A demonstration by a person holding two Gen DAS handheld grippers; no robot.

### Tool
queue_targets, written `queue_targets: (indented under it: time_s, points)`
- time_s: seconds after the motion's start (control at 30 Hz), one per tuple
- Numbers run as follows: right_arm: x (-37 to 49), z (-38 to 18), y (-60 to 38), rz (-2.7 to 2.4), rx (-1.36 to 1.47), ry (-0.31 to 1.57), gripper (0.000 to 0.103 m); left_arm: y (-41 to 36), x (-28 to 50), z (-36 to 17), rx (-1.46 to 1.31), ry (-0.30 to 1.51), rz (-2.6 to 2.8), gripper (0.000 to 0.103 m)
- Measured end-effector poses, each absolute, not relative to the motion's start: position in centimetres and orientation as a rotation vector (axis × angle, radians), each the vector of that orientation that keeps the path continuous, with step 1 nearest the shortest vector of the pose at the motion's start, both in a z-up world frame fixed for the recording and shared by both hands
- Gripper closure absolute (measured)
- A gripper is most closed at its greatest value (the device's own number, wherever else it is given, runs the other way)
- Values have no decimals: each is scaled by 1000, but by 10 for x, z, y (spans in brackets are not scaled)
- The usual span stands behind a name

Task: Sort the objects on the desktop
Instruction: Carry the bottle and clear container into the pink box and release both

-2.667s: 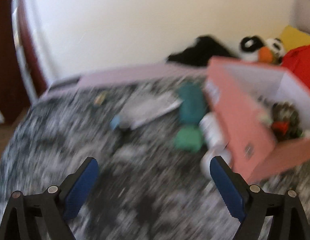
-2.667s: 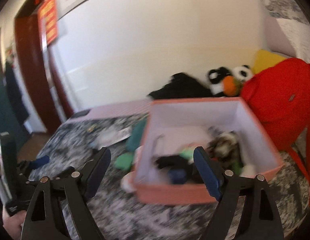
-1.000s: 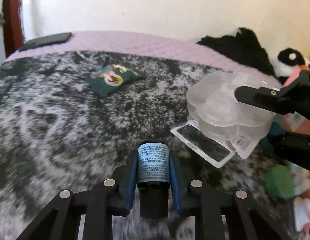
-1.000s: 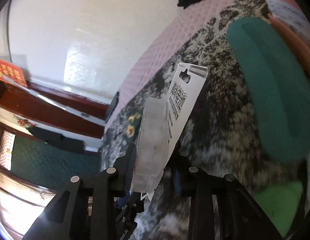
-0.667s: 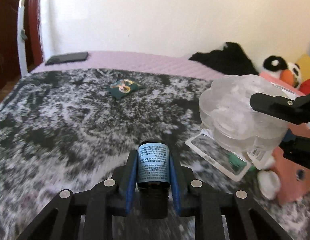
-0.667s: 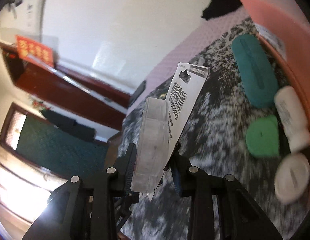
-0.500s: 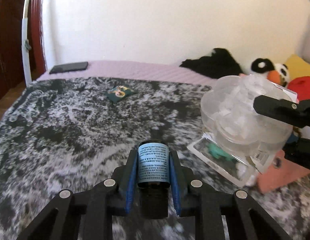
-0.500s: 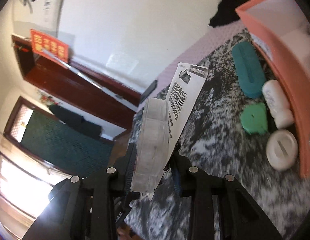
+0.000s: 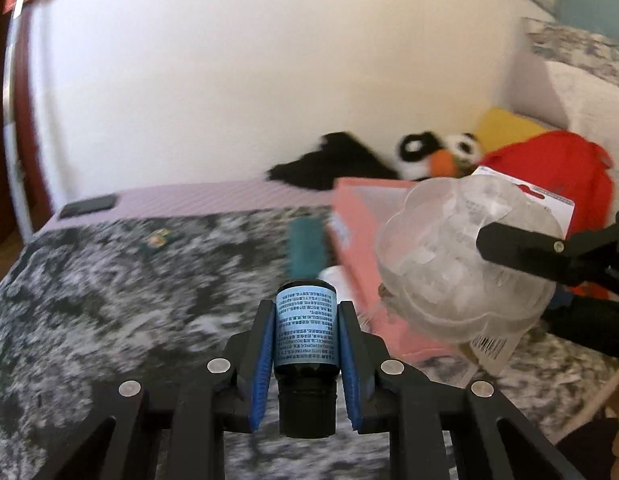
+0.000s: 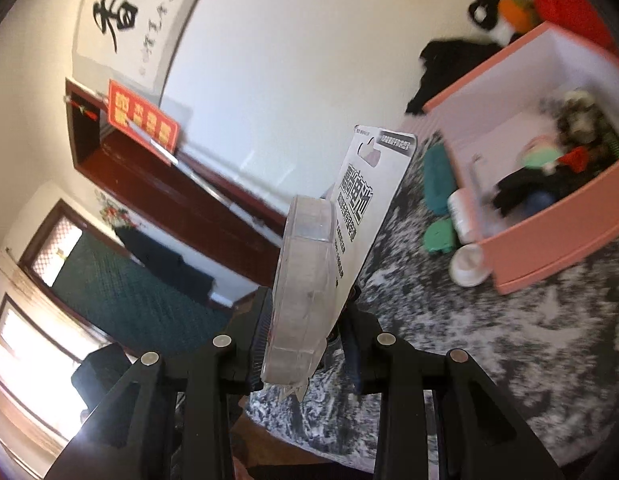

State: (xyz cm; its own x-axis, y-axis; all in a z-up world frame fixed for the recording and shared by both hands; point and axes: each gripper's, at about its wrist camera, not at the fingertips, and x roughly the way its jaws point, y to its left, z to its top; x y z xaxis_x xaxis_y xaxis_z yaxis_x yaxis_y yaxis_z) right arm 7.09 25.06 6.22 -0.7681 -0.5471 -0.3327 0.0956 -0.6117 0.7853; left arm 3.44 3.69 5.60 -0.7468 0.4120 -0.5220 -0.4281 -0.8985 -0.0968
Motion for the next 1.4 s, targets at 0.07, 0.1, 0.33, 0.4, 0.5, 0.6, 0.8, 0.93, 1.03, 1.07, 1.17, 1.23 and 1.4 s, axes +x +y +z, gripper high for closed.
queue_targets:
  time_s: [0.07,0.1,0.33,0.4,0.5,0.6,0.8,0.93,1.03,1.07,1.17,1.23,1.4]
  points:
    - [89,70,274,-2439,762,-1129,68,59,36,62,-737,53,2543,78]
    - [96,74,287,-2464,743,-1136,68,73,37,67,-722,63,2520,78]
    - [129,96,376,-2674,609,-1180,68,170,18,94,-655,120,2365,78]
    - [129,102,402,-2737,579,-1188,68,195,5,97,-649,135,2335,78]
    - [110,104,428,-2807,565,-1184,68,226,-21,96,-665,152,2307,78]
    - [79,100,452,-2839,589,-1192,68,249,-55,87,-692,161,2292,78]
    - [-29,53,485,-2759,757,-1239,62,269,-138,57,-846,126,2273,53]
    - [-67,27,489,-2842,930,-1241,33,244,-158,54,-814,111,2345,21]
    - [-59,25,484,-2900,948,-1190,32,208,-167,51,-844,58,2386,21]
    - [-56,24,481,-2886,953,-1192,32,194,-167,49,-853,45,2409,21]
    - [-44,32,456,-2805,923,-1175,32,152,-165,39,-884,13,2462,21]
    - [-35,47,430,-2776,896,-1114,31,123,-157,27,-923,25,2487,21]
    - [-20,80,362,-2713,873,-929,28,67,-125,-10,-1035,25,2512,21]
